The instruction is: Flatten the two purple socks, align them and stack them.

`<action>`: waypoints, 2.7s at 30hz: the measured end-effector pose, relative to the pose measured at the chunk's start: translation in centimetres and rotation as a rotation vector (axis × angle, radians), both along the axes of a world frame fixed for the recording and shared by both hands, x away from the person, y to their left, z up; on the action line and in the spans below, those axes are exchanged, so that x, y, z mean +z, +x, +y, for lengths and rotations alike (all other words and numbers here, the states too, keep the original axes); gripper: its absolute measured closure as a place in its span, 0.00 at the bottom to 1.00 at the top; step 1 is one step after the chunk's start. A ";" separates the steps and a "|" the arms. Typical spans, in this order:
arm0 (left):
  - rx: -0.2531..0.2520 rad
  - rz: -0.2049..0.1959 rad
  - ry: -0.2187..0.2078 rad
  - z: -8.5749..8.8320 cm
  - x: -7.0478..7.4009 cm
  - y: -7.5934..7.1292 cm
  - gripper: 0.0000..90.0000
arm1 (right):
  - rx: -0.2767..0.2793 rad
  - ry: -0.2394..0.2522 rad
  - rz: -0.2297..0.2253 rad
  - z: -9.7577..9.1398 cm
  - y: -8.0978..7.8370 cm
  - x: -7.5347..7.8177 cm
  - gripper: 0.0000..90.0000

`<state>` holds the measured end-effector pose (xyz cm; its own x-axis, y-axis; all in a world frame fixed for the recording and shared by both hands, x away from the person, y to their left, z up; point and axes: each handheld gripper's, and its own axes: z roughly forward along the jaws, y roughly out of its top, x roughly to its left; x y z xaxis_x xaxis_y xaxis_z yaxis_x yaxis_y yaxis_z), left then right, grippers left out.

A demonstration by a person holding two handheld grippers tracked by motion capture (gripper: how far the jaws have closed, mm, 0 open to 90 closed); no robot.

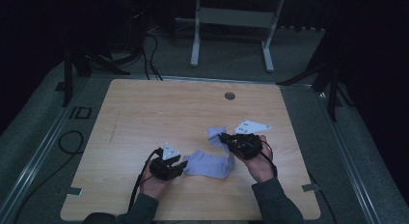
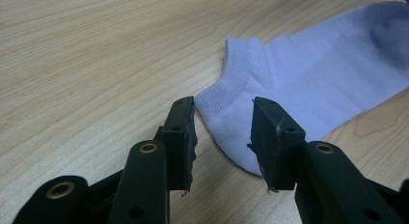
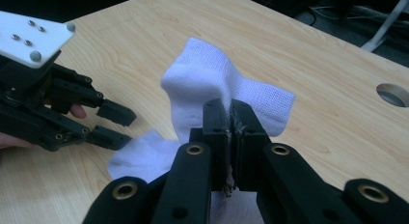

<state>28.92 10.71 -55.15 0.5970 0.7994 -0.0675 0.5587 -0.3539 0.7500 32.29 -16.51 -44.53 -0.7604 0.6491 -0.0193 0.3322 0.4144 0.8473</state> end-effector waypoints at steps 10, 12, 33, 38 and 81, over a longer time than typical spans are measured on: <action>-0.005 -0.001 0.003 0.0 0.0 -0.1 0.67 | -0.004 0.001 -0.033 0.4 -0.3 0.5 0.96; -0.005 0.001 0.005 0.0 0.0 -0.1 0.67 | -0.005 -0.001 -0.024 0.4 -0.3 0.2 0.96; -0.040 0.014 0.028 -1.1 -0.5 -0.1 0.70 | 0.008 -0.045 0.057 1.4 0.0 -3.9 0.96; -0.048 0.015 0.052 -1.3 -0.7 -0.2 0.70 | 0.020 -0.052 0.067 1.8 0.0 -4.4 0.96; -0.152 -0.051 -0.080 -2.5 1.9 -0.2 0.98 | 0.141 -0.056 0.074 3.2 -0.7 -4.0 0.74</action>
